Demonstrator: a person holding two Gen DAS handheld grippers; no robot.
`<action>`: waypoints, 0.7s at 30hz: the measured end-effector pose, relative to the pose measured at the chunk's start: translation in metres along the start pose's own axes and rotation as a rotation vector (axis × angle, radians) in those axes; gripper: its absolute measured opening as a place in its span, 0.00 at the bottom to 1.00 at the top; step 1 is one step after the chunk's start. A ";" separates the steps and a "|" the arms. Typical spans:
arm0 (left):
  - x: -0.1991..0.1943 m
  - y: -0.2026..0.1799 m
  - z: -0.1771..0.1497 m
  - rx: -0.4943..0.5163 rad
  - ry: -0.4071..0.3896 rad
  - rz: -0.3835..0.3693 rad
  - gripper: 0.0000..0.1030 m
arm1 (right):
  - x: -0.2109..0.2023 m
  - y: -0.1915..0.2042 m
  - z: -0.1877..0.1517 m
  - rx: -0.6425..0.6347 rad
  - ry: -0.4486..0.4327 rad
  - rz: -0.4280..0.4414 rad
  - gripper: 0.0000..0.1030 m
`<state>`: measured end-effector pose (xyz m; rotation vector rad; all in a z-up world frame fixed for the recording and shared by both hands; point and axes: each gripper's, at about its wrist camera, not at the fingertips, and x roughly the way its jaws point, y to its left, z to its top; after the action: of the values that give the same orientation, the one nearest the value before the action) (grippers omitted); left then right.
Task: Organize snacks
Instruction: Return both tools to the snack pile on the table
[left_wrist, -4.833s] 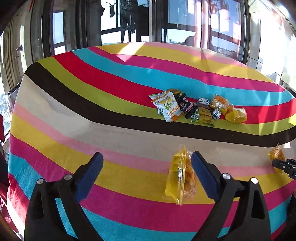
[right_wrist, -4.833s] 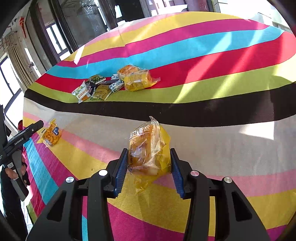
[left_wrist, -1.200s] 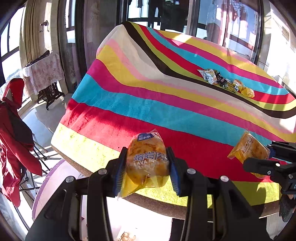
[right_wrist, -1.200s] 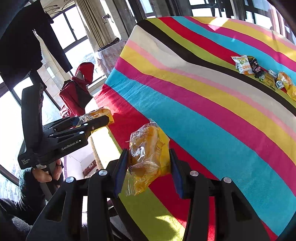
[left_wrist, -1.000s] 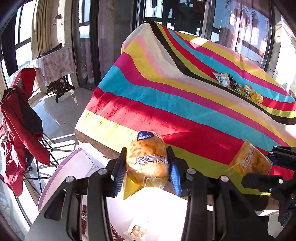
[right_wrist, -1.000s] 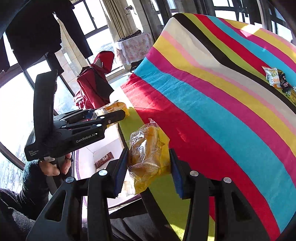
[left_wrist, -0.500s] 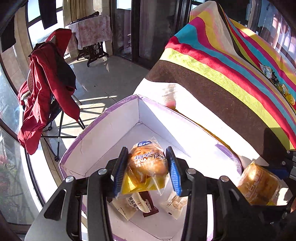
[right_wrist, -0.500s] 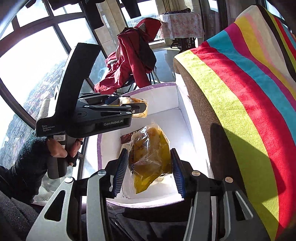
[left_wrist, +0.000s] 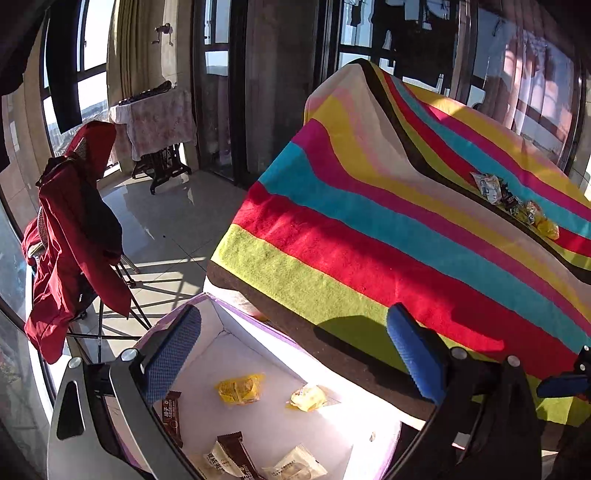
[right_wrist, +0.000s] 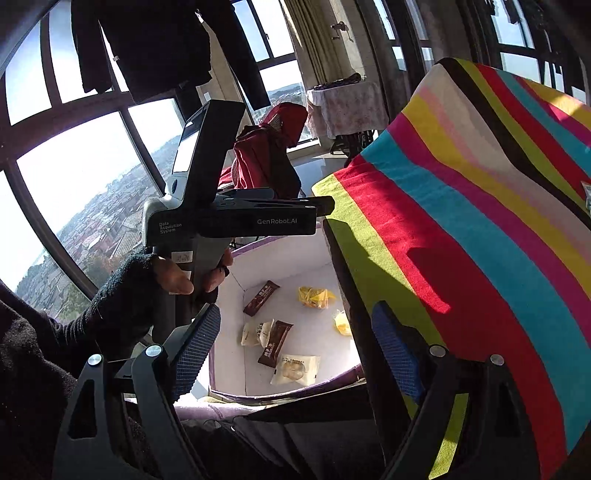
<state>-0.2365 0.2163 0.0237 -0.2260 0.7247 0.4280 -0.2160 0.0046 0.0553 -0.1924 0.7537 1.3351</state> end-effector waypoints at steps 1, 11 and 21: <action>0.002 -0.014 0.007 0.019 0.000 -0.038 0.98 | -0.015 -0.009 -0.006 0.014 -0.031 -0.048 0.85; 0.070 -0.192 0.063 0.205 0.106 -0.343 0.98 | -0.108 -0.146 -0.050 0.367 -0.116 -0.524 0.85; 0.143 -0.303 0.114 0.471 -0.007 -0.195 0.98 | -0.146 -0.240 -0.072 0.508 -0.086 -0.677 0.85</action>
<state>0.0634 0.0291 0.0256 0.1480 0.7685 0.0647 -0.0278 -0.2130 0.0190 0.0226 0.8322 0.4867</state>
